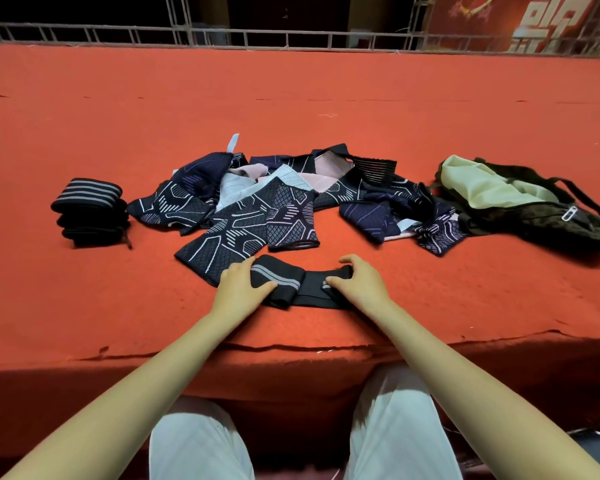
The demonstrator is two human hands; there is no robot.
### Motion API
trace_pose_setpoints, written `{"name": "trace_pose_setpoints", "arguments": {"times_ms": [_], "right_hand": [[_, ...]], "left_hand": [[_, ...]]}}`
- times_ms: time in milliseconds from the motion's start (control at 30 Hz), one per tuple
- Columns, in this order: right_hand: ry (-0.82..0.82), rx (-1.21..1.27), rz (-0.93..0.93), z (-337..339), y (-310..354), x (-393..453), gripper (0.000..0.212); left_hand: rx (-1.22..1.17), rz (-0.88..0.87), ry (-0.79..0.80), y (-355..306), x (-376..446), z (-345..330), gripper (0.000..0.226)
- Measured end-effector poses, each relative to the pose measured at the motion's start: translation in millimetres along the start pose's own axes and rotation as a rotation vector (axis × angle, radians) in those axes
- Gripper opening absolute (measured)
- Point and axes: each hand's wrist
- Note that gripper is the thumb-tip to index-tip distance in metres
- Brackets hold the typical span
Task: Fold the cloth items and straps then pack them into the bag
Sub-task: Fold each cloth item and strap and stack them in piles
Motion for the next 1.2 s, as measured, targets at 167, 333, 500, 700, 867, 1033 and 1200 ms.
{"name": "trace_pose_setpoints", "arguments": {"times_ms": [167, 333, 500, 700, 867, 1033, 1200], "right_hand": [[-0.189, -0.332, 0.483, -3, 7, -12, 0.036], [0.090, -0.295, 0.474, -21, 17, -12, 0.038], [0.108, -0.276, 0.385, -24, 26, -4, 0.048], [0.127, -0.351, 0.343, -25, 38, -1, 0.042], [0.115, -0.372, 0.322, -30, 40, -2, 0.038], [0.059, -0.326, 0.317, -36, 38, -7, 0.047], [-0.018, -0.198, 0.312, -37, 28, -13, 0.050]], "left_hand": [[-0.091, -0.046, -0.153, 5, -1, -2, 0.051], [-0.371, -0.146, -0.383, -3, 7, 15, 0.021], [-0.435, -0.105, -0.546, 17, 18, 61, 0.027], [-0.156, 0.168, -0.461, 84, 16, 84, 0.039], [0.119, 0.343, -0.319, 79, 10, 73, 0.053], [0.165, -0.310, -0.267, 17, 3, 40, 0.041], [0.123, -0.400, 0.040, -12, 0, -9, 0.035]]}}
Point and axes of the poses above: each hand's wrist, its own x-axis towards the middle knuckle, its own z-axis out of the back of the hand, y = z × x, and after that the axes turned 2 degrees about -x, right-handed
